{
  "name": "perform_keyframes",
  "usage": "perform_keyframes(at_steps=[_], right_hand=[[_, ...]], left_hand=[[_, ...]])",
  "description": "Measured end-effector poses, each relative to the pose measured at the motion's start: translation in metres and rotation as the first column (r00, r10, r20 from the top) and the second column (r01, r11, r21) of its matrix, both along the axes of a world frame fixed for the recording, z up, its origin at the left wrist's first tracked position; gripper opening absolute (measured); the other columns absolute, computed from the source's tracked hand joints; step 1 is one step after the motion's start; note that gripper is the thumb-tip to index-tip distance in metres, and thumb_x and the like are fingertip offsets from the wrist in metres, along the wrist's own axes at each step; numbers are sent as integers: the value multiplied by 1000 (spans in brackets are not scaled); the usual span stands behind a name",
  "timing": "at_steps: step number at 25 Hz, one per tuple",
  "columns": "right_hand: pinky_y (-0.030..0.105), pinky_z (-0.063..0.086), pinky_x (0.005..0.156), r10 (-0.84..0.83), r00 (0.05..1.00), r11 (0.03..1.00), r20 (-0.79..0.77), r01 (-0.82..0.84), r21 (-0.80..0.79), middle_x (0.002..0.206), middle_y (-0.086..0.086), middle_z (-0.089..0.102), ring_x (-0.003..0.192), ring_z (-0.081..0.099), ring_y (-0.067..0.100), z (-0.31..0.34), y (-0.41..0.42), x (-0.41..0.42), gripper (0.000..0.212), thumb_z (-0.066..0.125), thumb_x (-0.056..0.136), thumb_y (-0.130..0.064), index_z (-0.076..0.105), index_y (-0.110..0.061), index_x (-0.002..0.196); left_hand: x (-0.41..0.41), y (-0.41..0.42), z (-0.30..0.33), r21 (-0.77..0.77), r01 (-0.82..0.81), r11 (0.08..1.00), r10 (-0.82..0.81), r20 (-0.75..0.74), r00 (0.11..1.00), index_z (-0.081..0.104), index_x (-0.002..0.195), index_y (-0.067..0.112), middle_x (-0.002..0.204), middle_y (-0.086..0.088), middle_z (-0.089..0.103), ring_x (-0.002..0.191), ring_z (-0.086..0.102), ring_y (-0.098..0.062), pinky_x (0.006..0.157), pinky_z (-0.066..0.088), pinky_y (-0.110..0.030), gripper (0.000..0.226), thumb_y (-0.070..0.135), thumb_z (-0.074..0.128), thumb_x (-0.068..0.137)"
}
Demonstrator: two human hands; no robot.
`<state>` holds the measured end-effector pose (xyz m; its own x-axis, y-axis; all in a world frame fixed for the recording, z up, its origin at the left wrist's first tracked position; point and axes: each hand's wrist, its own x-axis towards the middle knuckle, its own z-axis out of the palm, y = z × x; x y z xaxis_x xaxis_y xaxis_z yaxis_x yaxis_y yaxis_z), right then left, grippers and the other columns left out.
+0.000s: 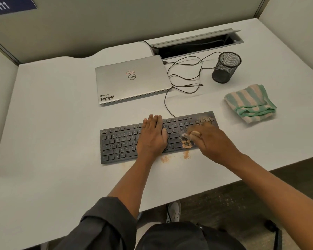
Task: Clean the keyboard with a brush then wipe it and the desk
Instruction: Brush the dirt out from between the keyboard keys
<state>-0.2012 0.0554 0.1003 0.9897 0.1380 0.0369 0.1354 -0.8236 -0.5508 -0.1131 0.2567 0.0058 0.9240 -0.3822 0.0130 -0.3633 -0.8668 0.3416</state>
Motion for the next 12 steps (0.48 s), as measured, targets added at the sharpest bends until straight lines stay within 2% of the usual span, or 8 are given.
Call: perform_keyframes(at_steps=[2, 4, 8, 12], right_hand=[[24, 38, 60, -40, 999, 999, 29, 40, 15, 73, -12, 56, 74, 48, 7, 5, 0, 0, 26, 45, 100, -30, 66, -18, 90], [33, 46, 58, -145, 986, 988, 88, 141, 56, 74, -1, 62, 69, 54, 13, 5, 6, 10, 25, 44, 95, -28, 64, -14, 88], [31, 50, 58, -380, 923, 915, 65, 365, 173, 78, 1, 67, 68, 63, 18, -8, 24, 33, 16, 49, 95, -14, 63, -12, 88], [34, 53, 58, -410, 912, 903, 12, 404, 149, 71, -1, 67, 67, 65, 17, -16, 26, 16, 21, 47, 93, -14, 63, -13, 79]], left_hand=[[0, 0, 0, 3, 1, 1000, -1, -7, 1000, 22, 159, 6, 165, -15, 26, 156, 12, -27, 128, -1, -39, 60, 34, 28, 106], [0, 0, 0, 7, 1, 1000, -1, -3, 1000, 21, 159, 7, 165, -15, 25, 156, 11, -27, 128, -1, -39, 60, 34, 28, 107], [-2, 0, 1, -11, 0, 1000, 0, 6, 1000, 23, 159, 6, 164, -15, 27, 156, 13, -28, 128, -2, -38, 59, 32, 30, 107], [-2, 1, -1, -19, -7, 1000, 7, 14, 1000, 23, 159, 5, 164, -16, 28, 156, 13, -28, 128, -2, -37, 59, 33, 30, 107]])
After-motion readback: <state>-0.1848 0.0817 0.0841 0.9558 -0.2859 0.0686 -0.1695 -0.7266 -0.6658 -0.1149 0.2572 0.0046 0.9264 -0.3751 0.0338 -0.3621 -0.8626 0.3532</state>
